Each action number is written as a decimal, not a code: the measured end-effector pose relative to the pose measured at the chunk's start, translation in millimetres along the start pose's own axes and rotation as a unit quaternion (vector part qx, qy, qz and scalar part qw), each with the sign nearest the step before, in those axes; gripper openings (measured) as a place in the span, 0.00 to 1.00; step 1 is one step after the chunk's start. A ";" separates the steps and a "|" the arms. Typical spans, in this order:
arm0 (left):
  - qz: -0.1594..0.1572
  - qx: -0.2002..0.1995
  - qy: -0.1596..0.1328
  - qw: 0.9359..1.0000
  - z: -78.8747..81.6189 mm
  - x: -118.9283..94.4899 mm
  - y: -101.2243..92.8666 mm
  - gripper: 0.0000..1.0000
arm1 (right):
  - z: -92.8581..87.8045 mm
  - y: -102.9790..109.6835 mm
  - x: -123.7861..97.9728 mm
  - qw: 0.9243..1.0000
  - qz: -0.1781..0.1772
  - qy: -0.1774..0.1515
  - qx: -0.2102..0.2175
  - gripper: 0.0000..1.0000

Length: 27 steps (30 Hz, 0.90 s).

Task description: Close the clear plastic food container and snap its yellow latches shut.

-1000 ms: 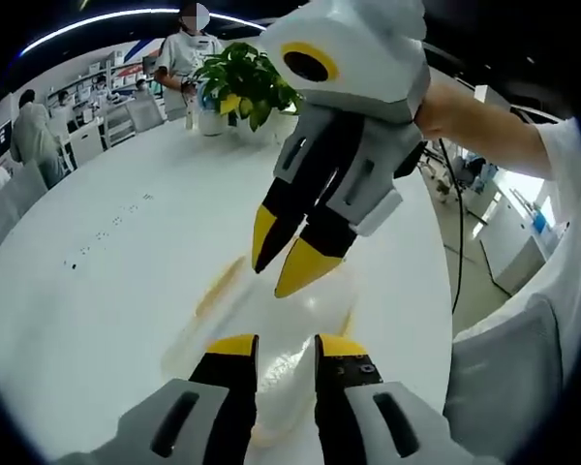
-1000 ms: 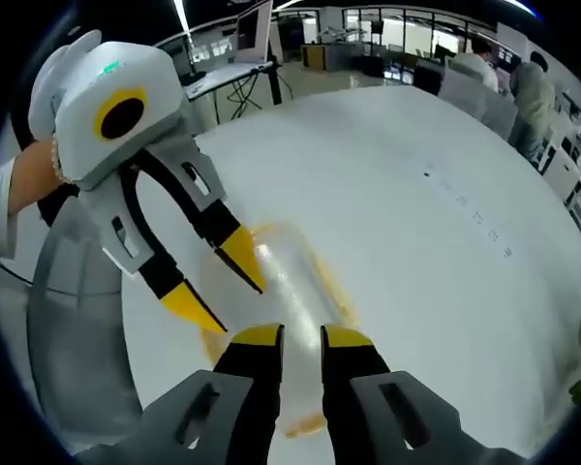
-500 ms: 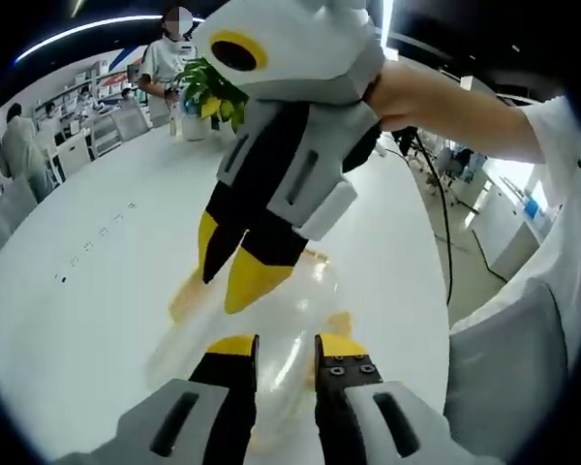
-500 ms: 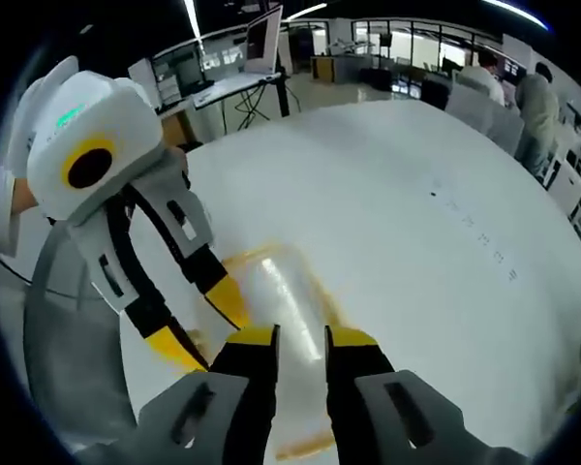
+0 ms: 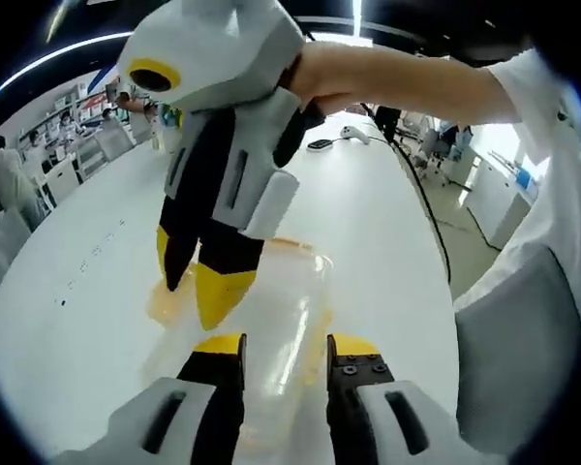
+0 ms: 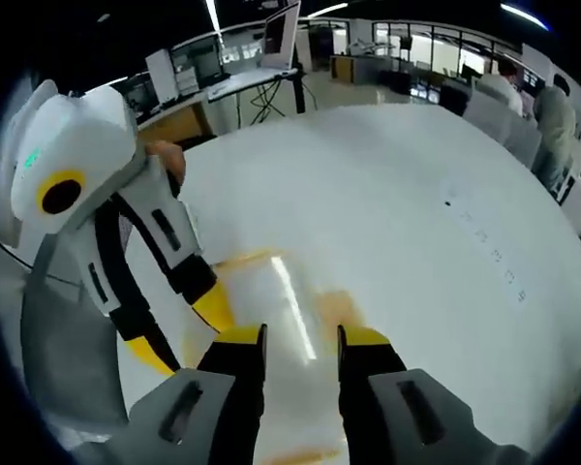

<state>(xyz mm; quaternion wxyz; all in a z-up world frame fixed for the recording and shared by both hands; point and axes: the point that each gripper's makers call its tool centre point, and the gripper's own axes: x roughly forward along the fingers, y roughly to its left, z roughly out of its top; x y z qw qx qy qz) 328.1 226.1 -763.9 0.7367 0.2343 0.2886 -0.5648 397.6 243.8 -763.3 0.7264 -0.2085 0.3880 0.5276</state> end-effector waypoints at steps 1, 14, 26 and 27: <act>0.000 0.008 0.001 1.000 -0.2 -0.1 -0.4 0.27 | -0.4 -1.1 0.8 1.000 0.003 0.003 -0.004 0.26; 0.005 0.065 0.014 0.998 -2.9 2.5 -4.5 0.32 | -9.4 5.0 8.7 0.996 0.069 0.050 0.006 0.31; 0.030 0.143 0.030 0.989 -4.7 10.6 -5.5 0.35 | -11.7 8.6 9.3 0.993 0.097 0.061 0.016 0.30; 0.032 0.145 0.030 0.988 -4.5 10.6 -4.7 0.35 | -11.7 8.7 9.4 0.993 0.098 0.063 0.018 0.30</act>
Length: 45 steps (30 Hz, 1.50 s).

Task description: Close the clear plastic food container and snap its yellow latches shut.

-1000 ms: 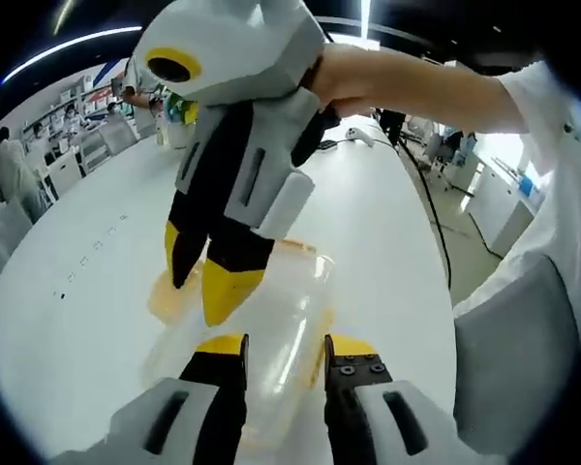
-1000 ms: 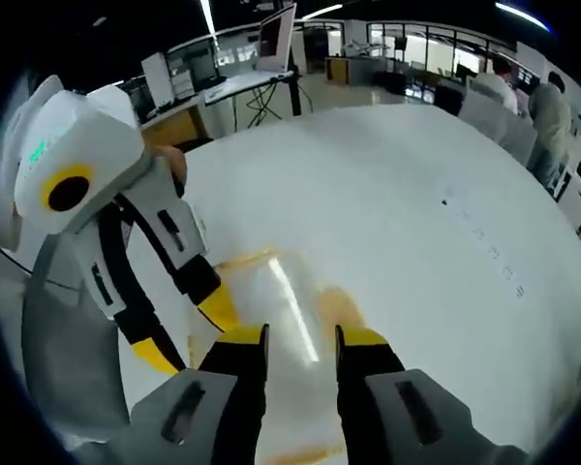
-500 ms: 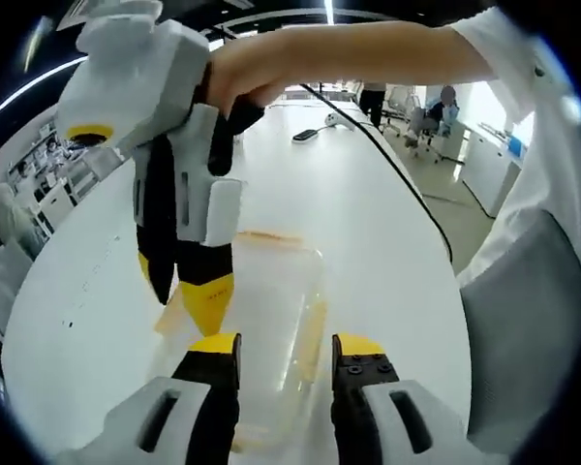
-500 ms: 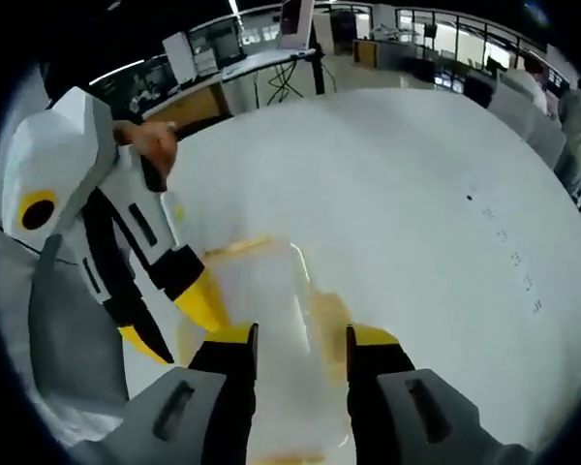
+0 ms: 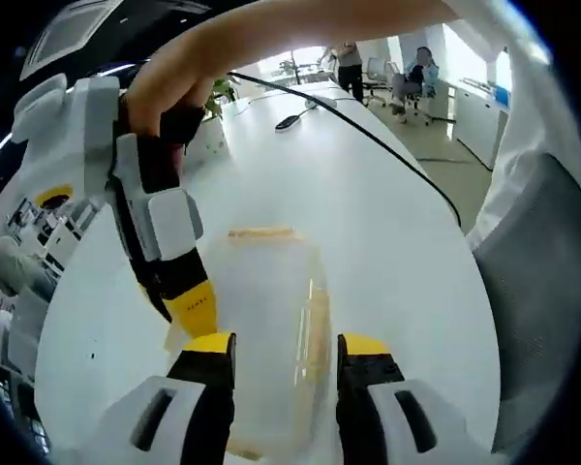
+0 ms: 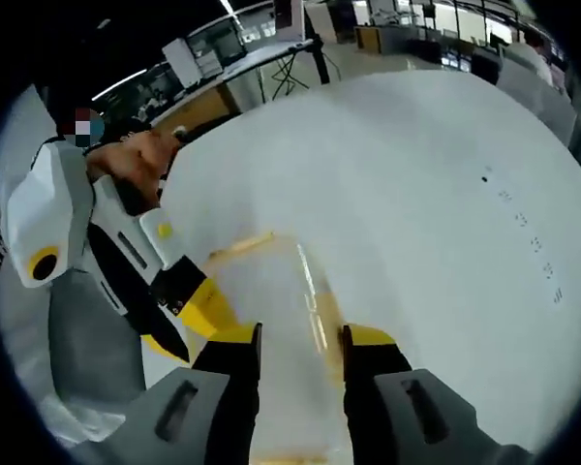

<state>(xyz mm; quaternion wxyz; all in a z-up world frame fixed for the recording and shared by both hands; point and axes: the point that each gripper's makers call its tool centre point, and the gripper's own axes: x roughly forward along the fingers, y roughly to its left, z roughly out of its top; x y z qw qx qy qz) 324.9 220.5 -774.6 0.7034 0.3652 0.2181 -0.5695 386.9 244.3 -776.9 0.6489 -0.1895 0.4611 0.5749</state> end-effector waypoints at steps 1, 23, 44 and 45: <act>0.002 0.005 0.002 1.000 -0.6 -0.4 1.4 0.34 | 0.1 0.2 0.0 1.000 0.000 0.002 0.000 0.30; 0.041 0.057 0.017 0.997 -4.0 2.3 1.9 0.32 | 0.2 1.1 1.0 1.000 -0.009 0.024 0.009 0.29; 0.077 0.062 0.046 0.994 -4.8 6.8 3.2 0.27 | 0.6 -2.1 2.1 0.999 -0.007 0.029 0.021 0.29; 0.076 0.059 0.045 0.994 -4.9 6.3 3.8 0.27 | 0.3 -2.0 2.3 0.999 -0.006 0.028 0.022 0.29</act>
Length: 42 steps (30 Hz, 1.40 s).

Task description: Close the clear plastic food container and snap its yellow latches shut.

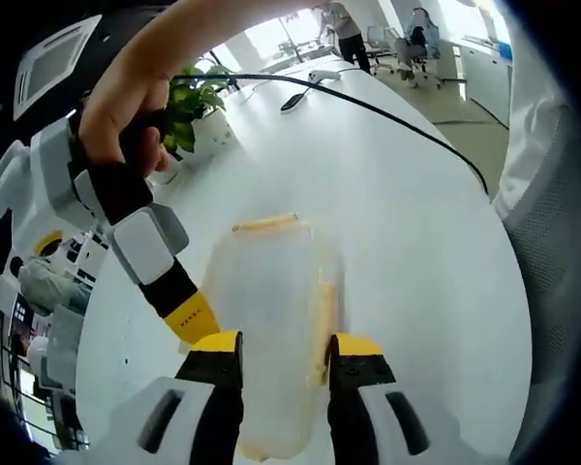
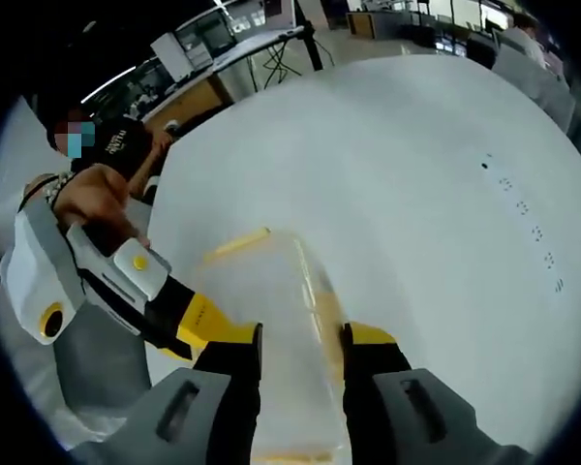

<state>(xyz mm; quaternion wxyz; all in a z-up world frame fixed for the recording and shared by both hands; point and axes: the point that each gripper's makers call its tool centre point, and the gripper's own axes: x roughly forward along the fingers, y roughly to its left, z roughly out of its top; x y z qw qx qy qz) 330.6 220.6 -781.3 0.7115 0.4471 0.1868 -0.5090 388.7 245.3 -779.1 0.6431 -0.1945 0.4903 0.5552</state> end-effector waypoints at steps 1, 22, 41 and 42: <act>0.000 -0.001 -0.002 1.000 -0.1 0.3 -0.2 0.27 | -0.5 0.8 0.6 1.000 0.000 -0.002 -0.001 0.29; -0.002 0.009 -0.013 1.000 0.0 -1.0 0.5 0.28 | -0.3 -2.1 3.8 0.998 0.048 0.007 0.039 0.24; 0.001 0.016 -0.019 1.000 1.8 -1.4 -1.7 0.28 | -6.8 -3.2 -1.9 0.996 0.077 0.012 0.031 0.23; 0.001 0.017 -0.020 1.000 1.7 -1.5 -1.6 0.28 | -8.2 -4.9 -2.9 0.996 0.078 0.011 0.033 0.23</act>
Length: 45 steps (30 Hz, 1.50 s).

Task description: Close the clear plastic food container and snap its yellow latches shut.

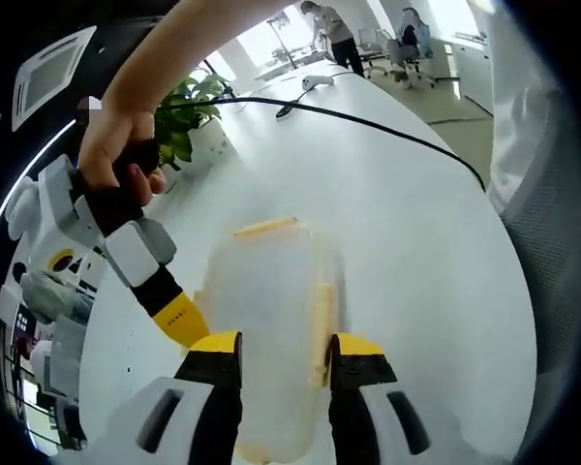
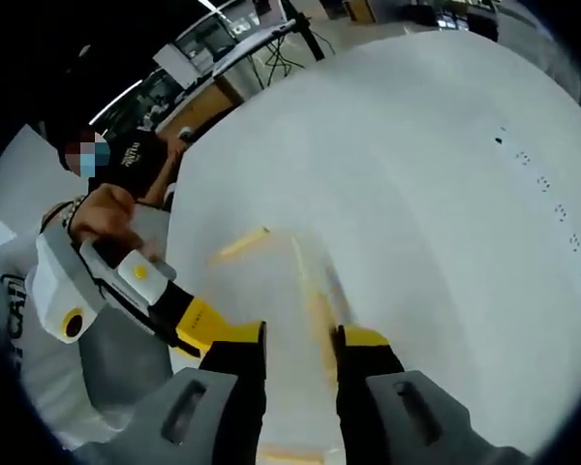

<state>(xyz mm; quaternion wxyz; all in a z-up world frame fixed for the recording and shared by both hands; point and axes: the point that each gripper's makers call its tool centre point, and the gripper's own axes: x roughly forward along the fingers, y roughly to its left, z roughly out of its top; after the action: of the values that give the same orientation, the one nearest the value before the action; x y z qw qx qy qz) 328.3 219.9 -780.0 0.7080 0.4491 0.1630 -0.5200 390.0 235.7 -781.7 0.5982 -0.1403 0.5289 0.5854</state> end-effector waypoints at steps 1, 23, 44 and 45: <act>0.001 -0.003 -0.003 1.000 0.1 -0.1 0.1 0.28 | -1.2 0.3 -0.4 1.000 0.003 -0.004 0.001 0.23; -0.001 -0.005 -0.028 1.000 0.9 -0.9 -1.3 0.33 | -3.2 6.0 -4.4 0.998 -0.035 -0.027 -0.046 0.24; -0.021 -0.024 -0.009 0.999 -9.4 -3.2 -5.8 0.56 | -2.9 5.0 -6.3 0.993 -0.081 -0.025 -0.079 0.29; -0.020 -0.024 -0.007 0.999 -10.6 -3.8 -4.9 0.56 | -3.6 3.7 -7.6 0.992 -0.089 -0.022 -0.089 0.31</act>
<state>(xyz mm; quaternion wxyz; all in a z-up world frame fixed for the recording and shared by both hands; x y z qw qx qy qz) 324.9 230.5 -785.4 0.7091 0.4249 0.1793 -0.5334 387.0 229.8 -775.4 0.6445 -0.2265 0.4465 0.5778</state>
